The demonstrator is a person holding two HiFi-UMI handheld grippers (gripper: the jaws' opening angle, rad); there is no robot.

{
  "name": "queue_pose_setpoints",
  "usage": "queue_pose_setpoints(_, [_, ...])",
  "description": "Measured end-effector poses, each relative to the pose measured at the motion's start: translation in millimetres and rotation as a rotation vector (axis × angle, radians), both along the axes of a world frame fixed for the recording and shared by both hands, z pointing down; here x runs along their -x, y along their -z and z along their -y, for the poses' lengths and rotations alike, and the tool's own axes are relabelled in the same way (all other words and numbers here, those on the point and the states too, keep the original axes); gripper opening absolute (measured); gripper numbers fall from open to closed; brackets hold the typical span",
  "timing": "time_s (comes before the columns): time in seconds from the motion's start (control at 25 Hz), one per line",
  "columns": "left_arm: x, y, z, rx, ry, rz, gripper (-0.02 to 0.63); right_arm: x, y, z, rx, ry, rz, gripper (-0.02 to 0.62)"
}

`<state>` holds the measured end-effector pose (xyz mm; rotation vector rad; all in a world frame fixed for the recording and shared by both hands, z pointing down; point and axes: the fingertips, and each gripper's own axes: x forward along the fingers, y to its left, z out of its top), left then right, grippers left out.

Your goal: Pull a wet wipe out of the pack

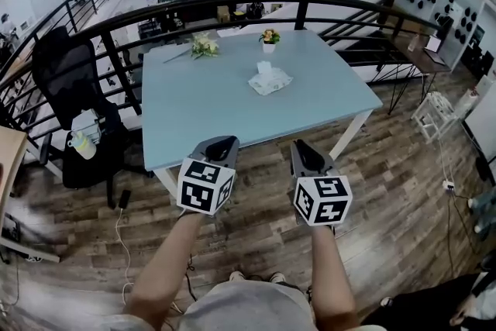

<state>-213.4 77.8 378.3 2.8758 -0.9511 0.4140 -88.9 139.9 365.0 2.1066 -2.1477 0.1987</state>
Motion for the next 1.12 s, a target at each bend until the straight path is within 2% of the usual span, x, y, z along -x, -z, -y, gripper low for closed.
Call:
queue_pose_setpoints(0.56, [-14.2,-15.3,24.4,0.012,0.002,0.024,-0.006,-15.1,-7.3,25.3,0.002,0.002,0.010,0.079])
queue_pose_setpoints(1.12, [-79.5,-26.8,70.1,0.017,0.057,0.057,-0.006,-82.6,-23.2,75.0,0.018,0.062,0.042,0.142])
